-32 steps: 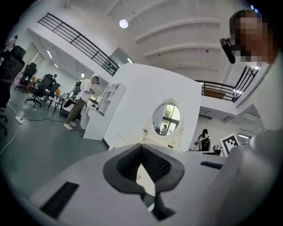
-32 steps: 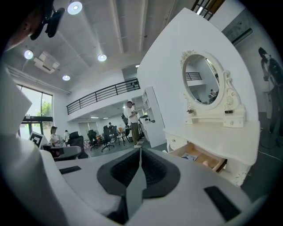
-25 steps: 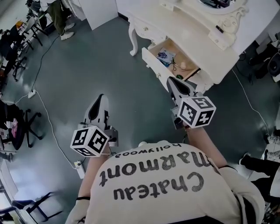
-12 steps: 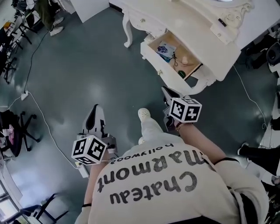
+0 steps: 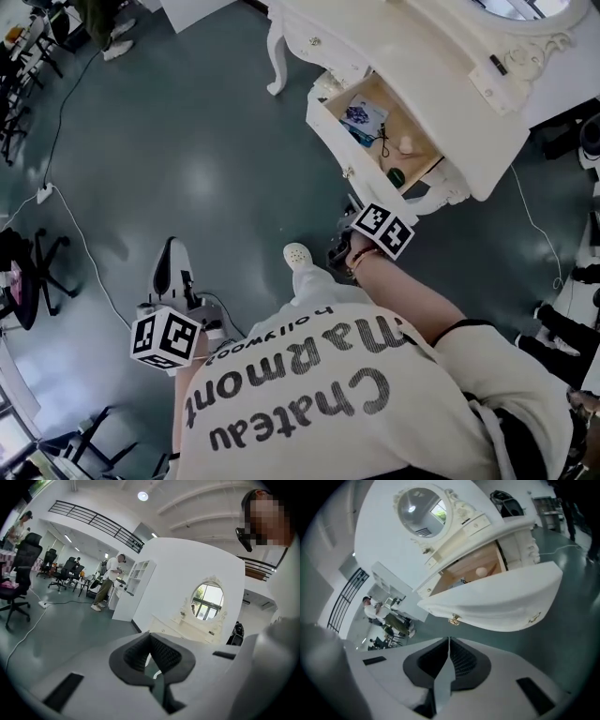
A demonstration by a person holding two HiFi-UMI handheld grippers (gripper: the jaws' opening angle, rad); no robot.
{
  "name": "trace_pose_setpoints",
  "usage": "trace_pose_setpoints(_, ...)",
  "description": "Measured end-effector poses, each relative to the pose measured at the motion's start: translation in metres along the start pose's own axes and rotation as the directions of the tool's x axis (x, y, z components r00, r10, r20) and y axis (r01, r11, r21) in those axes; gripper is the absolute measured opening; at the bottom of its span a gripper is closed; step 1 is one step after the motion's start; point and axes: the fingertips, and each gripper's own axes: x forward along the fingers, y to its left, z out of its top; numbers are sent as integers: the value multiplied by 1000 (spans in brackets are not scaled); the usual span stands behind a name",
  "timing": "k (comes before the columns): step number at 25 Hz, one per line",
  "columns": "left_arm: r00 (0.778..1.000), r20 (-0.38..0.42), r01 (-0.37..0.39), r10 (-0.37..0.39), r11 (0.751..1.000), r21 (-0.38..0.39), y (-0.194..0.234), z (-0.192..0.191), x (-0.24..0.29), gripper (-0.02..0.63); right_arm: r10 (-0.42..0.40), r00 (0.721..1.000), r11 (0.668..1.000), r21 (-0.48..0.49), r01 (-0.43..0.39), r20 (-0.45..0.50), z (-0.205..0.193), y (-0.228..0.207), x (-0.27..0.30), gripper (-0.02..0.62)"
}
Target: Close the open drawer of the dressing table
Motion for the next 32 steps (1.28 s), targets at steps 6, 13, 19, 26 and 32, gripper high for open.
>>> trace_pose_setpoints(6,1000,-14,-26,26,1000,4,12,10,23,8,-39,999,994,107,36,31,10,5,35,142)
trace_pose_setpoints(13,998,-24,-50,50,999,-2,26,18,40,8,-126,992,979,162,120,25,16,5,58,173)
trace_pose_setpoints(19,998,-40,-52,51,998,-21,30,14,55,8,-222,974,961,178,209,52,27,-7,68,173)
trace_pose_setpoints(26,997,-49,-56,54,998,-31,36,12,61,8,-249,967,955,178,237,52,32,-13,76,166)
trace_pose_setpoints(32,997,-56,-64,62,997,-39,39,13,61,8,-238,969,951,220,219,63,35,-17,78,152)
